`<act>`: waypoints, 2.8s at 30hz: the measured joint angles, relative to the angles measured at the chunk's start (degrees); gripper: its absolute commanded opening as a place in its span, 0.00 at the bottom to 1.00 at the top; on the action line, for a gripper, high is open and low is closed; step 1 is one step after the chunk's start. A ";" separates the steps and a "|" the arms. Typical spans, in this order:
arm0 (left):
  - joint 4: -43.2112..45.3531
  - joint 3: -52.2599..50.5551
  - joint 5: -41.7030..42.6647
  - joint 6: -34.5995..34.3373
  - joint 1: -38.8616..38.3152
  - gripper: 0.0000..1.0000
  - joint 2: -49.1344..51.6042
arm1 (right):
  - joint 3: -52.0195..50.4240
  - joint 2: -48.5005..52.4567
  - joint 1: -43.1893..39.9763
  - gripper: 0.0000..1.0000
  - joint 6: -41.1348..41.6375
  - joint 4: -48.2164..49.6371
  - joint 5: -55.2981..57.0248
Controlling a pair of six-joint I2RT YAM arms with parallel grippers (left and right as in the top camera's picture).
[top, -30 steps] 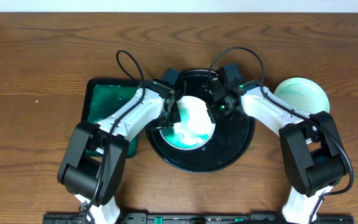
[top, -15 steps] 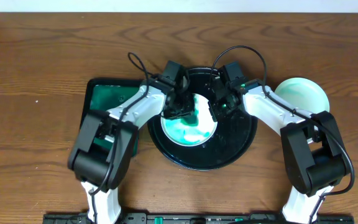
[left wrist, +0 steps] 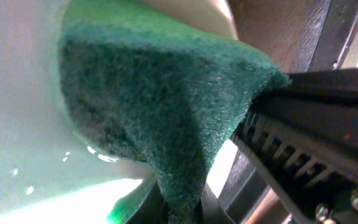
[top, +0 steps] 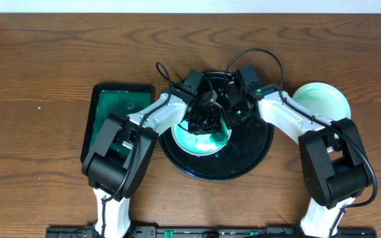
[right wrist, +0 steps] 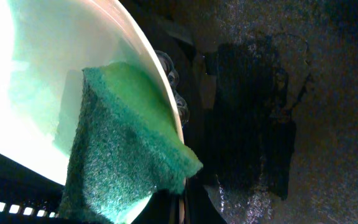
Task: Clean dirty plates on tray and stack at the side
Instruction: 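Scrub the white plate with the sponge in the left gripper, then return the sponge to the basin with the left gripper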
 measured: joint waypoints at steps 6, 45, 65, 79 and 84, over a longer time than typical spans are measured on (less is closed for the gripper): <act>-8.28 1.09 -1.42 0.11 0.33 0.07 -0.28 | 0.00 0.00 0.00 0.01 0.00 -0.02 -0.02; -5.68 -1.64 1.70 3.98 1.53 0.07 -3.17 | 0.02 0.00 0.07 0.01 0.15 0.09 -0.17; -23.74 -1.79 -34.75 -1.36 6.97 0.07 -26.95 | 0.02 0.00 0.07 0.01 0.15 0.17 -0.17; -24.76 -12.00 -54.16 0.13 30.91 0.07 -34.56 | 0.02 0.00 0.07 0.01 0.15 0.20 -0.17; -20.41 -14.29 -49.77 1.03 35.12 0.17 -26.40 | 0.04 0.00 0.07 0.06 0.11 0.20 -0.15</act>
